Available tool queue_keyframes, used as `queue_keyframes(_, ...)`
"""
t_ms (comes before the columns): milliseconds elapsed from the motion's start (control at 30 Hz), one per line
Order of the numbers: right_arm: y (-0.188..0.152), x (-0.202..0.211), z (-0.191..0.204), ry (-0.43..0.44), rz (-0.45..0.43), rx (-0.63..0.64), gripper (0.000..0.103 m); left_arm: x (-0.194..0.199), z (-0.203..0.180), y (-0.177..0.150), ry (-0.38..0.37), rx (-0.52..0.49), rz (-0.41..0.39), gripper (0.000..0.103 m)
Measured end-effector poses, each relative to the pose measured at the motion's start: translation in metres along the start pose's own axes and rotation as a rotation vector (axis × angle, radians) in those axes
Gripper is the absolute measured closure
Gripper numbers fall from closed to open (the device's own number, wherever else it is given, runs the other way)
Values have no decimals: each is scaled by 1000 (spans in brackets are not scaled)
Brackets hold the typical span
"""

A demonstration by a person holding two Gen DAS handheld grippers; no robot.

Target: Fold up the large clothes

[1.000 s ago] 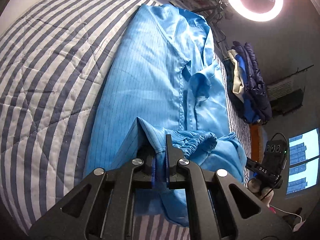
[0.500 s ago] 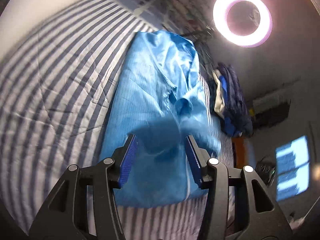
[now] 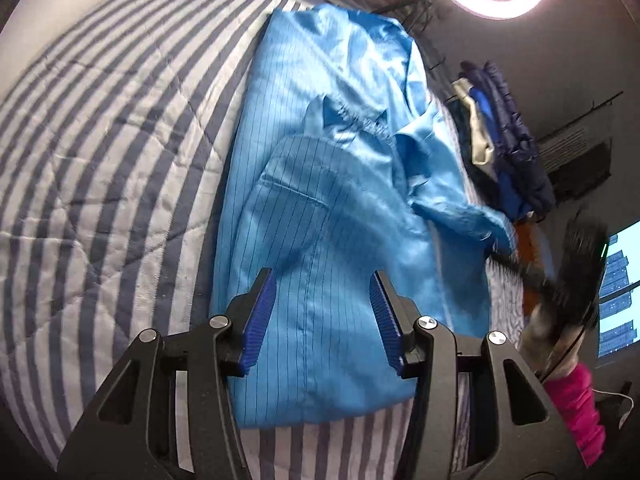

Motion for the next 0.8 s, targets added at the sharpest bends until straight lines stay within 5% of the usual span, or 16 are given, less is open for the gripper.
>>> queue_keyframes(67,22,-4,-6,-39,-27,-18,68,-6,2,-2,3,2,4,53)
queue_keyframes(233,39,-10,-21,-102,-47,-79,49,-1,1,-4,21,-20,-14,53)
queue_keyframes(500,-49,37,-39,-26,-43,-136,34,36,30,-7,27,67,-84,43)
queue_keyframes(700,-107,32,-51,135,12,-255,35,18,61,-19,-117,258,-23,43)
queue_keyframes(767,-111,32,-51,158,-16,-277,36,17,59,-18,-116,241,-25,54)
queue_keyframes(800,-110,31,-51,193,-19,-301,47,14,59,-17,-107,232,-10,76)
Point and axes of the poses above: each gripper's, at about its wrist camera, not at the fingertips, and x roughly against the way its jaws point, z to its left, y to its top, the point moved 4 cm from there along -x, roughly the way its jaws point, and after that the axes turned 6 degrees about -y, right-handed, at the moved point
